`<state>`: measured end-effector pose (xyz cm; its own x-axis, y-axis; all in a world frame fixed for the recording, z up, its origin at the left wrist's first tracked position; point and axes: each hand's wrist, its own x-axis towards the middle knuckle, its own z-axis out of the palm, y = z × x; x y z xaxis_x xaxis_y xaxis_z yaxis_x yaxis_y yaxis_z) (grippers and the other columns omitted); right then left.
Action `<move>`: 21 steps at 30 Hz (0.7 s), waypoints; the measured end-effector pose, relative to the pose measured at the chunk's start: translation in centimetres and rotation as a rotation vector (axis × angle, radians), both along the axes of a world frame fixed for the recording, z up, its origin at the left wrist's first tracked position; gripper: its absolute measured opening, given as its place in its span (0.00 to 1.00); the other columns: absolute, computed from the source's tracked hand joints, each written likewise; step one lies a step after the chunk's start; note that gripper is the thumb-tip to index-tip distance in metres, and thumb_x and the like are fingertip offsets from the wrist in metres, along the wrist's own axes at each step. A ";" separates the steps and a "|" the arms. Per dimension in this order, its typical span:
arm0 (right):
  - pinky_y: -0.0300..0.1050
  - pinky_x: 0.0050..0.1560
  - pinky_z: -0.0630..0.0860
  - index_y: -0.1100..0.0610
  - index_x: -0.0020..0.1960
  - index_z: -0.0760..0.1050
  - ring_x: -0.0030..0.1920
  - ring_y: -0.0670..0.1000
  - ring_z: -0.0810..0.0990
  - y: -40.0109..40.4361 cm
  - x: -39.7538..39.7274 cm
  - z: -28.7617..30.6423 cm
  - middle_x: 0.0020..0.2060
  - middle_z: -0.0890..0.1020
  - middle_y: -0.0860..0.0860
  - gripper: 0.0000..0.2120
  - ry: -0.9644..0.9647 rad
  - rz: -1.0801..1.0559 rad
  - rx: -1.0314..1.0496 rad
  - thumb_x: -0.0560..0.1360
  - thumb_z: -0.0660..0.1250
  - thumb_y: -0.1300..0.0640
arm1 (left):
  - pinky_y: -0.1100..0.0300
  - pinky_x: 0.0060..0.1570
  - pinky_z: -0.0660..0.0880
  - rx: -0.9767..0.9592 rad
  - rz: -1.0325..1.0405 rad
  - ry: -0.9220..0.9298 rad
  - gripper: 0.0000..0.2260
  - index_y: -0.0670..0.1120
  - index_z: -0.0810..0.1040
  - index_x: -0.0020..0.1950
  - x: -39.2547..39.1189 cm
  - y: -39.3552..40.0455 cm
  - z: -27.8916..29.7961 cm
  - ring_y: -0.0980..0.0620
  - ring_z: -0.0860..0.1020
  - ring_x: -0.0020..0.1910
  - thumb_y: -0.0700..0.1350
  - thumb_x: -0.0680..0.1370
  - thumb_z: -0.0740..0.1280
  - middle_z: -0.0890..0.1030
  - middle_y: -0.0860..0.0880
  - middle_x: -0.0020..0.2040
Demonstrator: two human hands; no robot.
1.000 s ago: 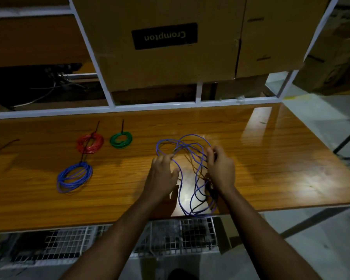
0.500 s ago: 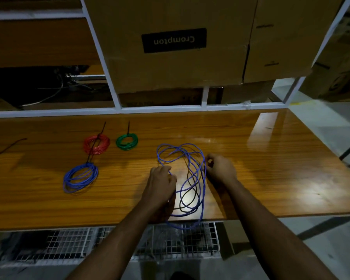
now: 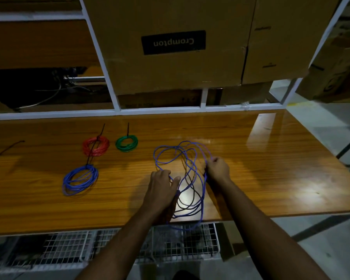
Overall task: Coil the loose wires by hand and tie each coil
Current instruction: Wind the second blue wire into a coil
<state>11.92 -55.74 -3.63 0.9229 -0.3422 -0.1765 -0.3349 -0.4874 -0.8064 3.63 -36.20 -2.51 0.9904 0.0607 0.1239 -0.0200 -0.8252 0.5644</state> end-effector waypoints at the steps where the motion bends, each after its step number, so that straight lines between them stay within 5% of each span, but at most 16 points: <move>1: 0.48 0.42 0.76 0.59 0.50 0.73 0.44 0.59 0.82 -0.1 -0.2 -0.1 0.44 0.83 0.59 0.05 -0.014 -0.107 0.058 0.80 0.62 0.57 | 0.55 0.59 0.66 0.003 0.009 -0.005 0.19 0.42 0.76 0.63 0.0 0.1 -0.2 0.46 0.69 0.61 0.54 0.81 0.64 0.78 0.45 0.58; 5: 0.45 0.32 0.74 0.55 0.52 0.65 0.34 0.55 0.79 0.1 -1.4 0.0 0.42 0.82 0.58 0.02 -0.201 -0.271 0.302 0.83 0.58 0.57 | 0.54 0.61 0.65 0.023 0.041 0.019 0.19 0.42 0.74 0.65 -0.2 -0.1 -0.2 0.46 0.68 0.63 0.54 0.81 0.62 0.76 0.45 0.60; 8: 0.43 0.33 0.73 0.56 0.57 0.68 0.36 0.53 0.80 -0.2 -1.9 0.4 0.38 0.81 0.53 0.05 -0.282 -0.165 0.205 0.84 0.56 0.56 | 0.52 0.64 0.65 0.053 0.048 0.048 0.19 0.41 0.73 0.68 0.0 0.1 0.2 0.43 0.69 0.65 0.51 0.81 0.62 0.77 0.42 0.63; 11: 0.43 0.28 0.74 0.55 0.56 0.70 0.28 0.47 0.78 -0.3 -2.2 1.8 0.35 0.79 0.54 0.05 -0.396 -0.041 0.333 0.85 0.55 0.57 | 0.50 0.54 0.74 0.033 0.114 0.072 0.22 0.45 0.69 0.72 0.4 0.9 2.1 0.39 0.77 0.59 0.49 0.79 0.61 0.81 0.39 0.57; 15: 0.38 0.20 0.66 0.53 0.48 0.71 0.21 0.45 0.69 0.0 -3.1 4.4 0.32 0.79 0.50 0.10 -0.493 0.218 0.365 0.85 0.55 0.60 | 0.48 0.60 0.70 0.068 0.123 -0.217 0.21 0.46 0.70 0.71 0.9 1.2 5.9 0.41 0.73 0.60 0.53 0.80 0.59 0.78 0.42 0.59; 18: 0.36 0.21 0.62 0.52 0.48 0.73 0.22 0.45 0.67 0.5 -4.0 5.8 0.31 0.77 0.47 0.10 -0.500 0.286 0.426 0.85 0.56 0.59 | 0.56 0.61 0.66 -0.192 -0.003 -0.218 0.20 0.47 0.73 0.69 1.7 0.7 8.8 0.48 0.70 0.63 0.54 0.81 0.56 0.76 0.48 0.62; 21: 0.39 0.23 0.64 0.51 0.45 0.73 0.24 0.48 0.68 0.5 -4.4 6.2 0.31 0.76 0.51 0.11 -0.487 0.245 0.406 0.84 0.58 0.57 | 0.59 0.42 0.73 -0.651 -0.159 -0.057 0.15 0.43 0.79 0.54 1.0 -0.2 10.8 0.52 0.79 0.42 0.49 0.83 0.55 0.81 0.48 0.44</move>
